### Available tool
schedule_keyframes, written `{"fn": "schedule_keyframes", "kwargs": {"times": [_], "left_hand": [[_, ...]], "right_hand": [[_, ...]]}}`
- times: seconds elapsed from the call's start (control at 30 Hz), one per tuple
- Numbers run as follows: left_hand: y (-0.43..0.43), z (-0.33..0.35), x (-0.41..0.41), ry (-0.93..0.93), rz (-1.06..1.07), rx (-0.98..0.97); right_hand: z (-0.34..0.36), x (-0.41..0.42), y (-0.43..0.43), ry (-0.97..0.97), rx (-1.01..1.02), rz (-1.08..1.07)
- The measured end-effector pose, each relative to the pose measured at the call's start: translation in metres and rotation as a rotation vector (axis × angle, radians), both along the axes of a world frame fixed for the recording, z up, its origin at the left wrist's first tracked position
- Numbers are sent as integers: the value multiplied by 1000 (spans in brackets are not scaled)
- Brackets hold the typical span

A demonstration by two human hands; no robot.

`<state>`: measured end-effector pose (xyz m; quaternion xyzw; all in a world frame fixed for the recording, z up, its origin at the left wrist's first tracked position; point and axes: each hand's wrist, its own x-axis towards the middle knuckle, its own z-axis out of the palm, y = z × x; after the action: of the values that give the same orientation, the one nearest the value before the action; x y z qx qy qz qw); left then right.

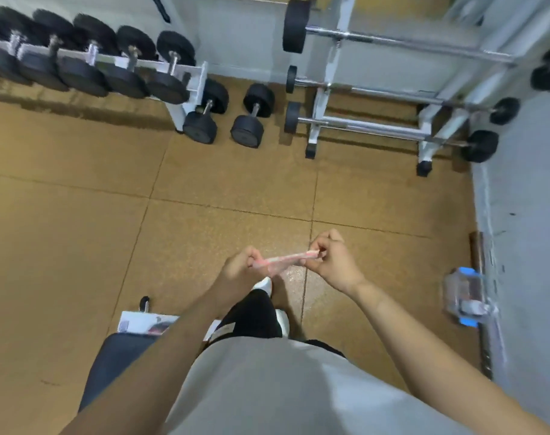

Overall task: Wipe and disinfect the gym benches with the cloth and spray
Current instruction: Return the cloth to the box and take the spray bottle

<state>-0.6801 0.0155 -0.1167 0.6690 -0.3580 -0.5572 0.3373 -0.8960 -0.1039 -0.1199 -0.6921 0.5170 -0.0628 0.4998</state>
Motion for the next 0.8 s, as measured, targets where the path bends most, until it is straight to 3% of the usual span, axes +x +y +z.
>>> {"fn": "schedule_keyframes", "kwargs": {"times": [0.23,0.43,0.57,0.7,0.8], "left_hand": [[-183,-10,-37,-117,-278,-215],[-333,-6,-115,-145,-612,-199],[-403,-2,-189,-69,-833,-153],[-445,2,-281,-117,-1105,-164],[-455,1,-355,-78,-1282,-180]], "right_hand": [[-6,-82,-90,111,-51,-360],[-2,-149,-135,58,29,-804],[5,-189,-151,-63,86,-1123],[13,-234,-172,-388,143,-1449],[3,-281,-187,-405,161,-1531]]}}
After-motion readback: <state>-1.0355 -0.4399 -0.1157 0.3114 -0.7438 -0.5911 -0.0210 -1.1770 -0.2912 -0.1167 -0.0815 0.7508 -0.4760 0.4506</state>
